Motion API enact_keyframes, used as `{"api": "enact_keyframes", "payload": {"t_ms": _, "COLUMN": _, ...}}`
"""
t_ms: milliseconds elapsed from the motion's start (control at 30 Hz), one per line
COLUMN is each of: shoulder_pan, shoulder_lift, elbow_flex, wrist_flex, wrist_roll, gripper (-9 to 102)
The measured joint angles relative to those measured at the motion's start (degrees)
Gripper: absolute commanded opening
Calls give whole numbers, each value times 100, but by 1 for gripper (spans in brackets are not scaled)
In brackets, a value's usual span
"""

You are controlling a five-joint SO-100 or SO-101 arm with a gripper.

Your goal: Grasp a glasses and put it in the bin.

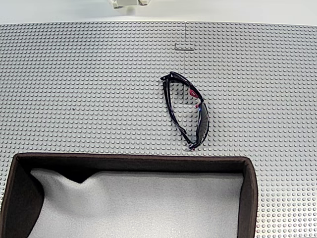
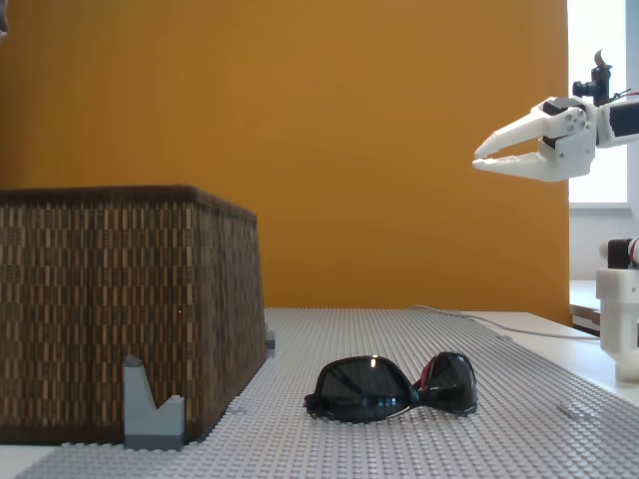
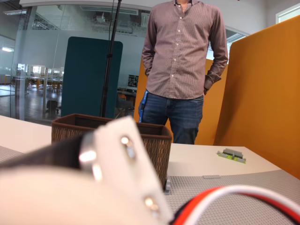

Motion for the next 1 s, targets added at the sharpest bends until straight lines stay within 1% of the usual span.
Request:
{"api": "enact_keyframes", "payload": {"t_ms": 67, "shoulder_pan": 9, "shoulder_lift": -70, "elbow_flex": -62, "wrist_flex": 62, "wrist_roll": 62, "gripper": 0}}
{"api": "enact_keyframes", "payload": {"t_ms": 100, "shoulder_pan": 193, "shoulder_lift": -396, "elbow_flex": -360, "wrist_flex": 369, "wrist_roll": 387, "gripper": 0}}
{"api": "enact_keyframes", "payload": {"t_ms": 133, "shoulder_pan": 229, "shoulder_lift": -1310, "elbow_flex": -967, "wrist_flex": 1283, "wrist_roll": 1239, "gripper": 0}}
{"api": "enact_keyframes", "payload": {"t_ms": 167, "shoulder_pan": 229, "shoulder_lift": -2092, "elbow_flex": -1107, "wrist_flex": 2101, "wrist_roll": 1811, "gripper": 0}}
{"api": "enact_keyframes", "payload": {"t_ms": 200, "shoulder_pan": 360, "shoulder_lift": -2628, "elbow_flex": -1099, "wrist_flex": 2558, "wrist_roll": 1986, "gripper": 0}}
{"api": "enact_keyframes", "payload": {"t_ms": 233, "shoulder_pan": 369, "shoulder_lift": -2760, "elbow_flex": -1099, "wrist_flex": 2646, "wrist_roll": 1934, "gripper": 0}}
{"api": "enact_keyframes", "payload": {"t_ms": 433, "shoulder_pan": 404, "shoulder_lift": -2848, "elbow_flex": -1116, "wrist_flex": 2294, "wrist_roll": 1573, "gripper": 0}}
{"api": "enact_keyframes", "payload": {"t_ms": 533, "shoulder_pan": 475, "shoulder_lift": -2953, "elbow_flex": -1151, "wrist_flex": 2294, "wrist_roll": 1723, "gripper": 0}}
{"api": "enact_keyframes", "payload": {"t_ms": 600, "shoulder_pan": 202, "shoulder_lift": -2979, "elbow_flex": -1380, "wrist_flex": 2470, "wrist_roll": 2065, "gripper": 0}}
{"api": "enact_keyframes", "payload": {"t_ms": 667, "shoulder_pan": -79, "shoulder_lift": -3085, "elbow_flex": -1608, "wrist_flex": 2900, "wrist_roll": 2417, "gripper": 0}}
{"api": "enact_keyframes", "payload": {"t_ms": 700, "shoulder_pan": -439, "shoulder_lift": -3173, "elbow_flex": -1688, "wrist_flex": 3226, "wrist_roll": 2681, "gripper": 0}}
{"api": "enact_keyframes", "payload": {"t_ms": 833, "shoulder_pan": -1063, "shoulder_lift": -3419, "elbow_flex": -1723, "wrist_flex": 3850, "wrist_roll": 3278, "gripper": 0}}
{"api": "enact_keyframes", "payload": {"t_ms": 1000, "shoulder_pan": -1450, "shoulder_lift": -3946, "elbow_flex": -1793, "wrist_flex": 3937, "wrist_roll": 3401, "gripper": 0}}
